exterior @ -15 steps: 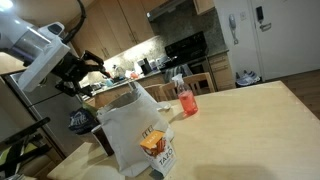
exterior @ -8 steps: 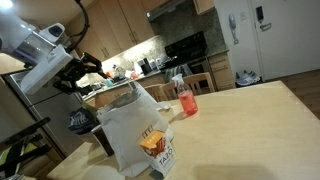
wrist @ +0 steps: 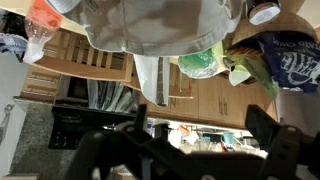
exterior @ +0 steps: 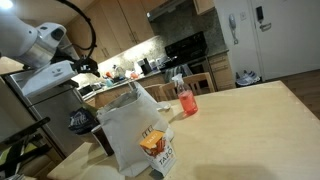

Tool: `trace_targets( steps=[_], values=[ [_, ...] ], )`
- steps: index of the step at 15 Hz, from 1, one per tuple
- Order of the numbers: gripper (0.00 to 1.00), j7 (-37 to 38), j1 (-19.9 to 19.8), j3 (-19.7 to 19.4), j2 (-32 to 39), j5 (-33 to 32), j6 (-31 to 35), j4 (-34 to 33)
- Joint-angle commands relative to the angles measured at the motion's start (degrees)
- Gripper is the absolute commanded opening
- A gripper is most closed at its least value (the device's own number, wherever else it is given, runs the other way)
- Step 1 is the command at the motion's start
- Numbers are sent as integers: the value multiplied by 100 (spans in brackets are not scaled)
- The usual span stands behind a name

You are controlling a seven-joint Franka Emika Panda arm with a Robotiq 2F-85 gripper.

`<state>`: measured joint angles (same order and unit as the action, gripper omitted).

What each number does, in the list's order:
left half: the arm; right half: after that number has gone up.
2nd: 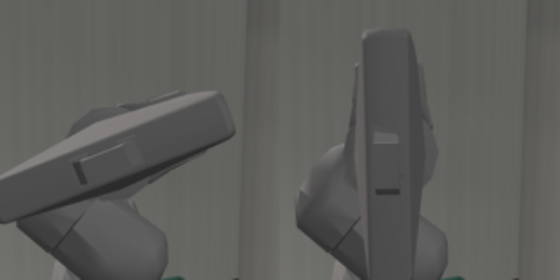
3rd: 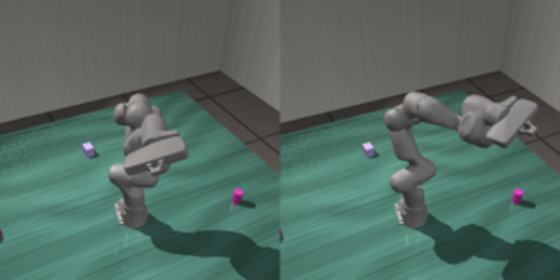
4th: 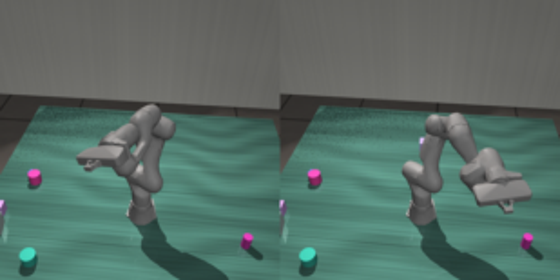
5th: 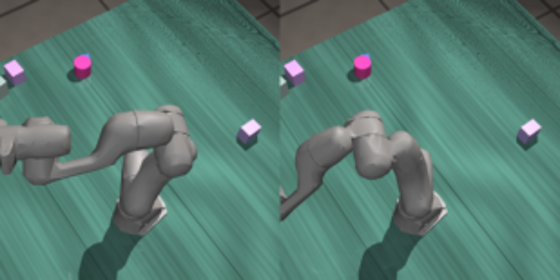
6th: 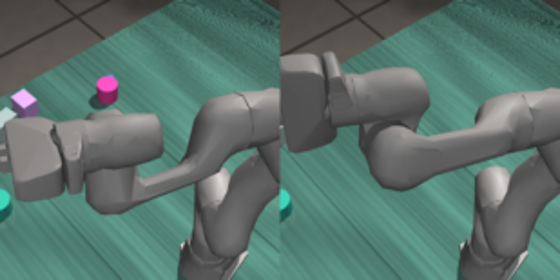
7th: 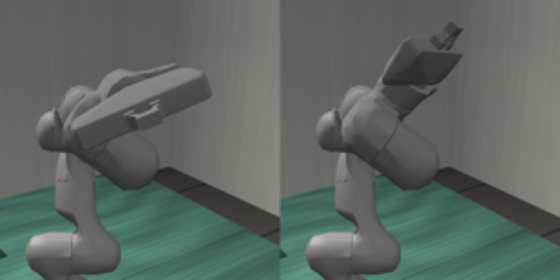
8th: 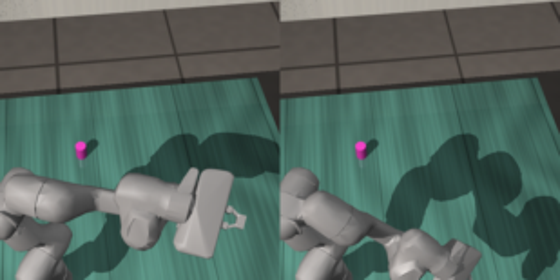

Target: Unpack the objects from the carrier bag to the table

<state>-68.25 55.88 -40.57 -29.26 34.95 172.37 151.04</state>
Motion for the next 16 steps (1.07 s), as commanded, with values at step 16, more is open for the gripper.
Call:
trace_targets(
  steps=[16],
  values=[
    [100, 2, -432, -372, 585, -20, 203, 351]
  ],
)
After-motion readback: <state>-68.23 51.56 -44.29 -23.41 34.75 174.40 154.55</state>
